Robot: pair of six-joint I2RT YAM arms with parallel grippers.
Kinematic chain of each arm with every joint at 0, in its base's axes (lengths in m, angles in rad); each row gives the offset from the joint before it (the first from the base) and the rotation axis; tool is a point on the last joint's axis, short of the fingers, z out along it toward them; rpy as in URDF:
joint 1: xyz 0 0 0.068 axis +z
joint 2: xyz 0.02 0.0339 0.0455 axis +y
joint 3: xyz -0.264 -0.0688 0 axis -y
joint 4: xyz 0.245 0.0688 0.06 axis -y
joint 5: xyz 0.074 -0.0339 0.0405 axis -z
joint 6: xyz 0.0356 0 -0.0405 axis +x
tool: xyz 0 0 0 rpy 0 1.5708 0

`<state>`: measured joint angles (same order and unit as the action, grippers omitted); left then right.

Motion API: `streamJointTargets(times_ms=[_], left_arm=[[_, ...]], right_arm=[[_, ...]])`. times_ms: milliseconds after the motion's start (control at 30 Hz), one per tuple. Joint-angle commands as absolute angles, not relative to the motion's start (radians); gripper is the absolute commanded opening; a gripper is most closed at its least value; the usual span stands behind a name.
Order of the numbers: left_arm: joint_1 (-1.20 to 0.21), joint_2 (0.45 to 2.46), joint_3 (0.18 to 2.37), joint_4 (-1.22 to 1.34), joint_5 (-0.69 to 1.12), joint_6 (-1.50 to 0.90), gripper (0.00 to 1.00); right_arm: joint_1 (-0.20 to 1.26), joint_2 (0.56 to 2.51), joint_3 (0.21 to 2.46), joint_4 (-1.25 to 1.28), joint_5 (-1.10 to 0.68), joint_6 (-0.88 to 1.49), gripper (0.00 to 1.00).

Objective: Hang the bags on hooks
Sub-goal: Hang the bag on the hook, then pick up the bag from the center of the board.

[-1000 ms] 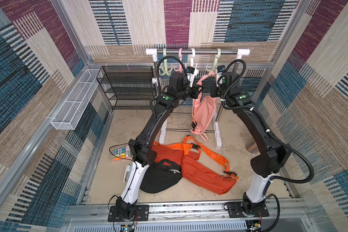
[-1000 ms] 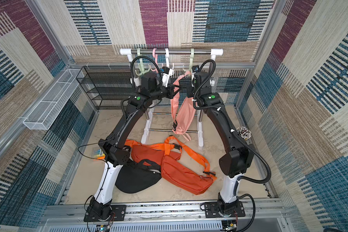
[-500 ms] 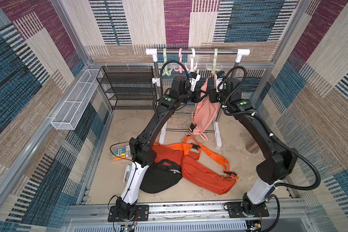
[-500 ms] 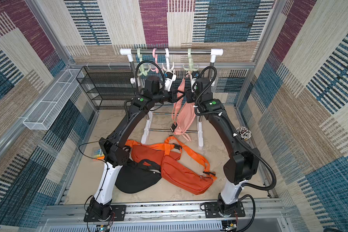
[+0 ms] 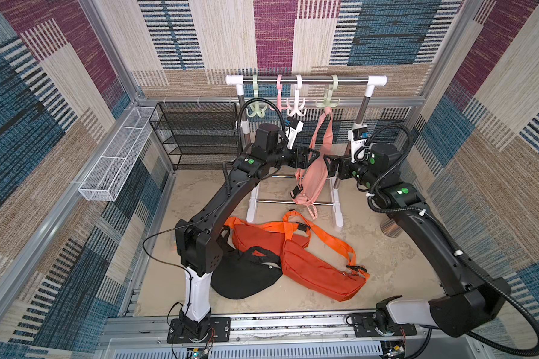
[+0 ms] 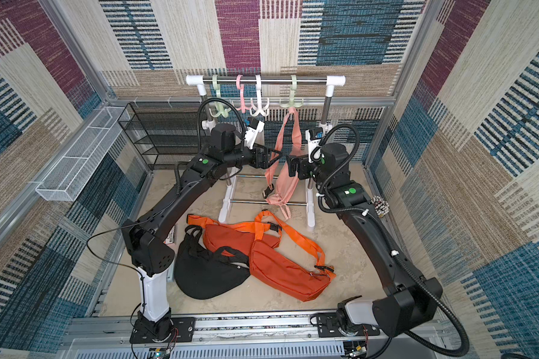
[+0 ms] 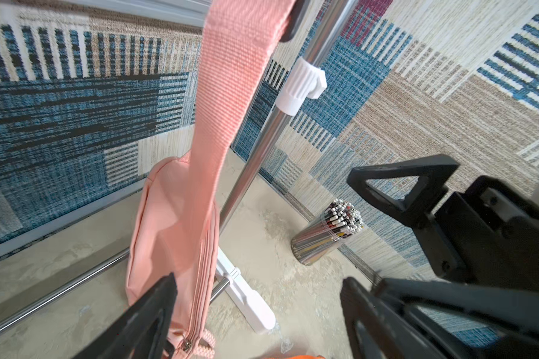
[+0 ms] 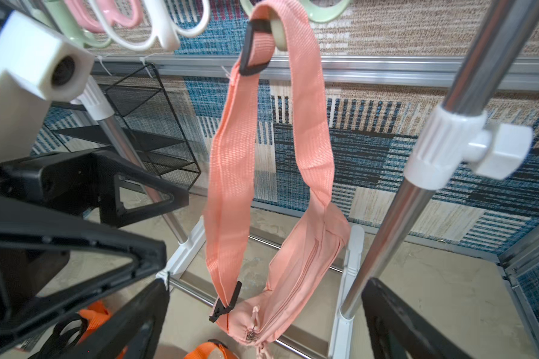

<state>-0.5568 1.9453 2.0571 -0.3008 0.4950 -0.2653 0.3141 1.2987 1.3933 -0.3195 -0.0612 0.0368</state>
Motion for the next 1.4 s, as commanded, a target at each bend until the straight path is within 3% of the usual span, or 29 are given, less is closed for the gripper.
streamJointTargets(times_ms=[0, 100, 300, 467, 600, 1033, 1367], left_arm=[[-0.555, 1.84, 1.923, -0.112, 0.444, -0.261, 0.87], [-0.554, 1.71, 1.754, -0.025, 0.363, -0.245, 0.88], [-0.524, 1.445, 1.426, 0.104, 0.171, -0.239, 0.9], [-0.443, 1.27, 1.218, 0.084, 0.122, -0.298, 0.9], [-0.383, 1.179, 1.095, 0.074, 0.157, -0.352, 0.89], [-0.358, 1.098, 0.983, 0.008, 0.19, -0.365, 0.88], [-0.347, 1.055, 0.964, -0.032, 0.187, -0.338, 0.88]], right_arm=[[0.326, 1.242, 1.345, -0.276, -0.124, 0.047, 1.0], [0.383, 1.185, 1.27, -0.31, -0.132, 0.044, 0.98], [0.605, 1.164, 1.113, -0.393, 0.011, 0.086, 0.9], [0.626, 1.192, 0.937, -0.438, 0.029, 0.231, 0.8], [0.626, 1.209, 0.815, -0.453, 0.066, 0.32, 0.79], [0.595, 1.46, 0.788, -0.325, 0.171, 0.338, 0.8], [0.552, 1.597, 0.803, -0.243, 0.186, 0.304, 0.75]])
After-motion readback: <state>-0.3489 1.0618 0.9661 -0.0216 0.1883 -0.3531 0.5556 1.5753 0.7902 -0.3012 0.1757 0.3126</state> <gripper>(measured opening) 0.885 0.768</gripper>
